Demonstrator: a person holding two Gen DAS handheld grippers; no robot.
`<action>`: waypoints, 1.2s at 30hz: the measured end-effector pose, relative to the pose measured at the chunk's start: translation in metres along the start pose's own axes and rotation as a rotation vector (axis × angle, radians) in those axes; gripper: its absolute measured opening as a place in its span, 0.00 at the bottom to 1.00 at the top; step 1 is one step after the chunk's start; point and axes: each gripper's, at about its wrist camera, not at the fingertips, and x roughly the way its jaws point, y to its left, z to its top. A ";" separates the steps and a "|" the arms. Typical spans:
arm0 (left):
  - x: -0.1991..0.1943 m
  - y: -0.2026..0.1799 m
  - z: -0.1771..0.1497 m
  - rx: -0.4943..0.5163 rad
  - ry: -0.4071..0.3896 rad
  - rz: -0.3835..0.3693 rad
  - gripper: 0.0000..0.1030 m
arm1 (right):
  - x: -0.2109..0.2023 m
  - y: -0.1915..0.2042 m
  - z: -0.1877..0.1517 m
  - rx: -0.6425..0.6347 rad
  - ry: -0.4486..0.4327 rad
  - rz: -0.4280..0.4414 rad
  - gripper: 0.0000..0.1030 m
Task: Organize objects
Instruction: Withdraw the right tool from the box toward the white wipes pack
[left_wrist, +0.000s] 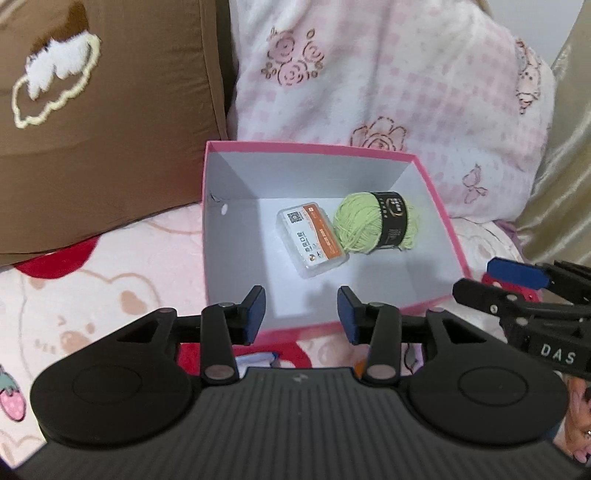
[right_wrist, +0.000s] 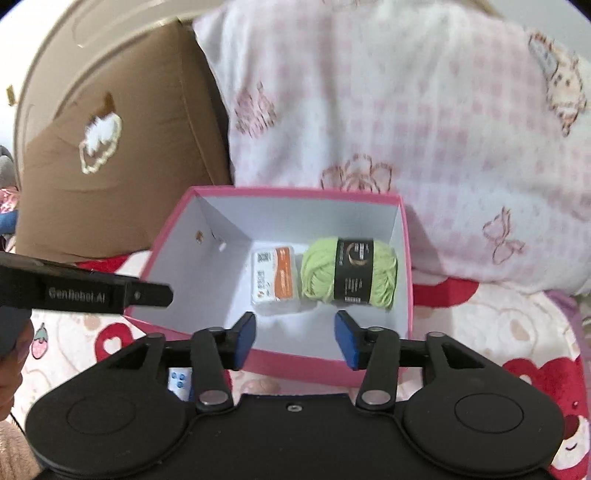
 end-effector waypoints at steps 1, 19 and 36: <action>-0.009 0.001 -0.001 -0.005 0.001 -0.009 0.47 | -0.008 0.002 0.001 0.002 -0.012 -0.007 0.57; -0.096 0.000 -0.036 -0.026 0.061 -0.128 0.72 | -0.097 0.041 -0.037 -0.113 -0.074 0.028 0.85; -0.118 0.015 -0.079 -0.005 0.149 -0.126 0.78 | -0.135 0.075 -0.084 -0.208 -0.031 0.208 0.85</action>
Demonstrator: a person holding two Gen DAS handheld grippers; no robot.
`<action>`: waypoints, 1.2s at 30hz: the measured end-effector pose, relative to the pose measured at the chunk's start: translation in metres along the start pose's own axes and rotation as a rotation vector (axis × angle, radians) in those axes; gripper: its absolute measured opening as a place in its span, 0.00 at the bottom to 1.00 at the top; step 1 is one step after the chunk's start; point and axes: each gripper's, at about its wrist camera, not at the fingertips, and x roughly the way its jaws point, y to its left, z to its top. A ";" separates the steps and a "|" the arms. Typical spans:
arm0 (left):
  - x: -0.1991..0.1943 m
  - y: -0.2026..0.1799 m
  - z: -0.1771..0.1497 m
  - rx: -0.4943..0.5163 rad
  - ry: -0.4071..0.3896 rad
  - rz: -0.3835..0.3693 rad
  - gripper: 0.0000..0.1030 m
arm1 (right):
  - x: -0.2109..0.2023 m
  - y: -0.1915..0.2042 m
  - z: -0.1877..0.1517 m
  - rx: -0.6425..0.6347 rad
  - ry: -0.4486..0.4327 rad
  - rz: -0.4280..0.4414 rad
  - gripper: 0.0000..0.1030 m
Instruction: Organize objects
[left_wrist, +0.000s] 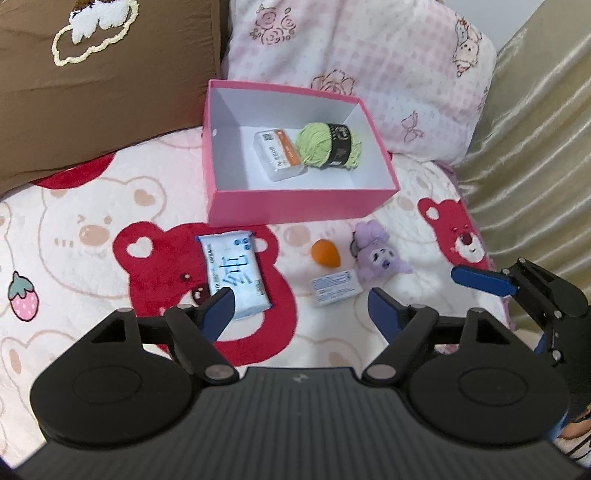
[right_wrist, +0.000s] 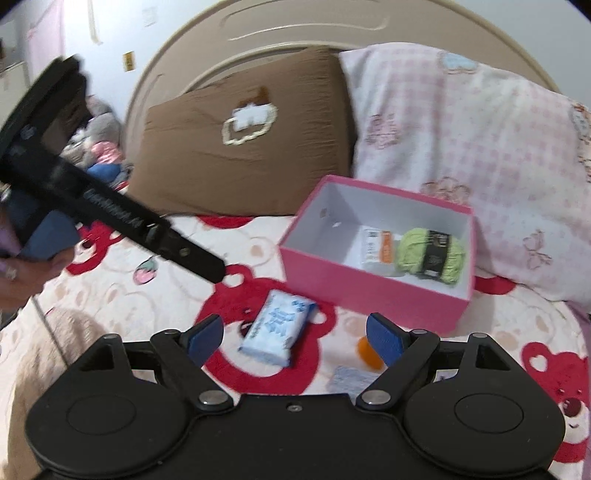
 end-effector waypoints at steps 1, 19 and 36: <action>0.001 0.002 -0.001 0.004 -0.001 0.003 0.79 | 0.003 0.003 -0.002 -0.007 0.000 0.020 0.85; 0.085 0.038 0.012 0.010 -0.085 0.119 0.83 | 0.082 0.025 -0.011 -0.037 -0.055 0.072 0.85; 0.149 0.080 -0.028 -0.105 -0.007 0.104 0.77 | 0.180 0.009 -0.052 0.104 0.081 0.008 0.85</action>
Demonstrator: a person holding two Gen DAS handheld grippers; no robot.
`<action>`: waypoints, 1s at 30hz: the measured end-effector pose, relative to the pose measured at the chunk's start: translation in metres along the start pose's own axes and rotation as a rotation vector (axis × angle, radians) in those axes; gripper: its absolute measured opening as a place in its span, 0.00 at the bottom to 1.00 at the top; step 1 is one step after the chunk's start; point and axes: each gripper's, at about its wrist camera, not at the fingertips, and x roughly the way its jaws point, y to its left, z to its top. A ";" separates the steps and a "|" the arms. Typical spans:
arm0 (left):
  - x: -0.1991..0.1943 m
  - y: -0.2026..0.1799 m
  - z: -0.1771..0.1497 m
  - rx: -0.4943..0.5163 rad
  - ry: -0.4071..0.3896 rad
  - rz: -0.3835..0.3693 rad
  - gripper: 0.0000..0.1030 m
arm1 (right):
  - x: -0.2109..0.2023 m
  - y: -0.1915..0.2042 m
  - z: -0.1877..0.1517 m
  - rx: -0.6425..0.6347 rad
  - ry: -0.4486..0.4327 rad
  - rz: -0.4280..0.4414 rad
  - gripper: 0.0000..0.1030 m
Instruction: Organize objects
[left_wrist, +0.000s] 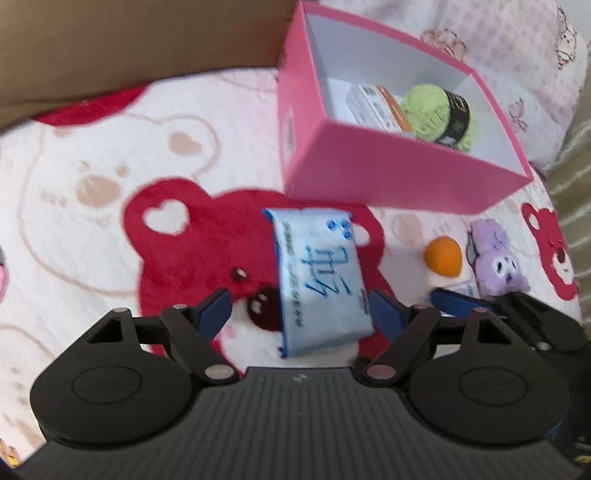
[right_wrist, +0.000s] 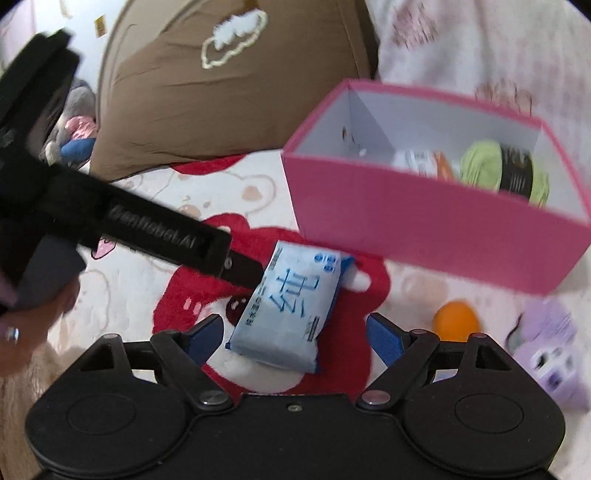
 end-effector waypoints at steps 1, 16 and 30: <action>0.006 -0.001 0.000 -0.003 0.006 -0.005 0.75 | 0.006 0.000 -0.001 0.015 0.016 0.009 0.85; 0.040 0.005 -0.004 -0.050 -0.062 0.050 0.49 | 0.053 0.003 -0.002 0.037 0.123 0.018 0.82; 0.049 0.012 -0.006 -0.152 0.003 -0.110 0.26 | 0.047 -0.003 -0.006 0.037 0.135 0.034 0.56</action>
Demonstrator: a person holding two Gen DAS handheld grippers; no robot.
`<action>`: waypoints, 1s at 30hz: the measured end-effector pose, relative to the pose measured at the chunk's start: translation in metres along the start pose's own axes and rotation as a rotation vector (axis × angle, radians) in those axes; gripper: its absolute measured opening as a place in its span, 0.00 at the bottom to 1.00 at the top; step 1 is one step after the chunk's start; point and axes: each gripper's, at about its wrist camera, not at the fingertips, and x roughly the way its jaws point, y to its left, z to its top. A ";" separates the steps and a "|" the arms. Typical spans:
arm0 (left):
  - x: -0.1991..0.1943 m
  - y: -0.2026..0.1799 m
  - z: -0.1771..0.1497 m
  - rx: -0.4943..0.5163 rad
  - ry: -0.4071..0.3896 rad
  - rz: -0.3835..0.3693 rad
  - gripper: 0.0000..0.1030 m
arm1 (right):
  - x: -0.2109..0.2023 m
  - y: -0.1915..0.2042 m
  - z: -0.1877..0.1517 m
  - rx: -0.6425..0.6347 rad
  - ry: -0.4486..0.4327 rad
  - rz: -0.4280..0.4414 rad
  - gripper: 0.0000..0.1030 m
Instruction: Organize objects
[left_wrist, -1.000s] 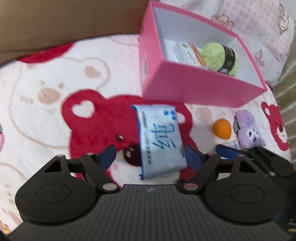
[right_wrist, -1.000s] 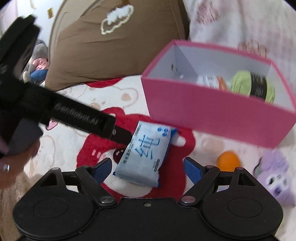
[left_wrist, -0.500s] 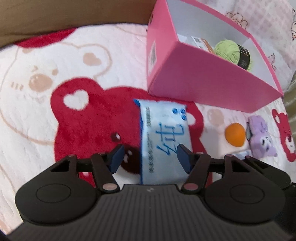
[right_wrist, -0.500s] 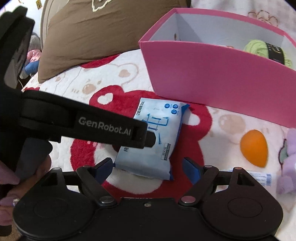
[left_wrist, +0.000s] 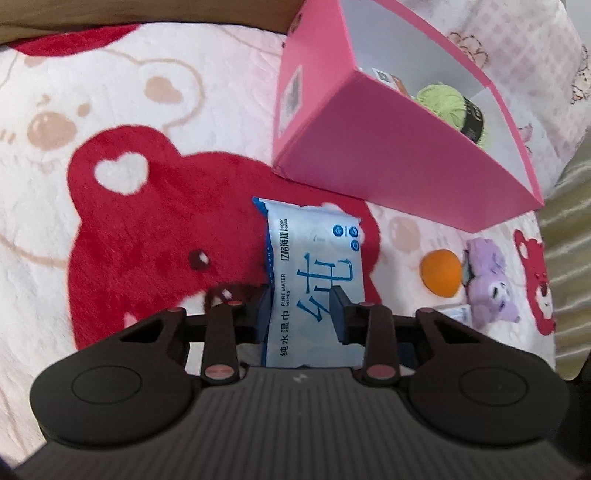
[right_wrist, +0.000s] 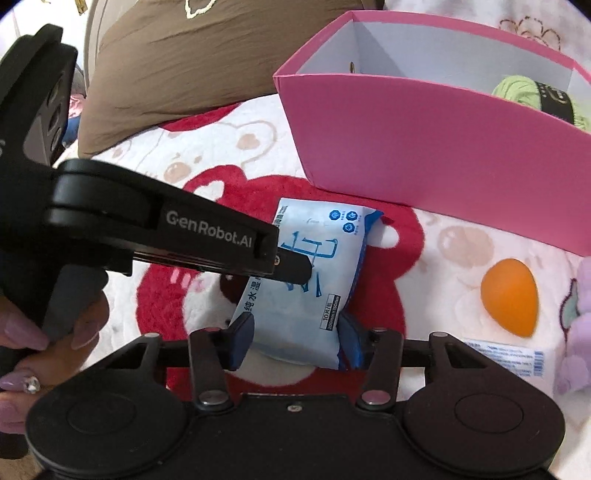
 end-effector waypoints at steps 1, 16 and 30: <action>-0.002 -0.004 -0.003 0.021 0.007 -0.001 0.21 | 0.000 0.002 -0.001 -0.008 0.014 -0.004 0.57; 0.014 0.001 -0.012 -0.091 0.120 -0.153 0.14 | 0.007 -0.003 -0.017 0.187 0.072 -0.055 0.85; 0.014 -0.032 -0.019 0.163 0.017 0.020 0.16 | 0.004 -0.003 -0.024 0.253 0.050 -0.160 0.81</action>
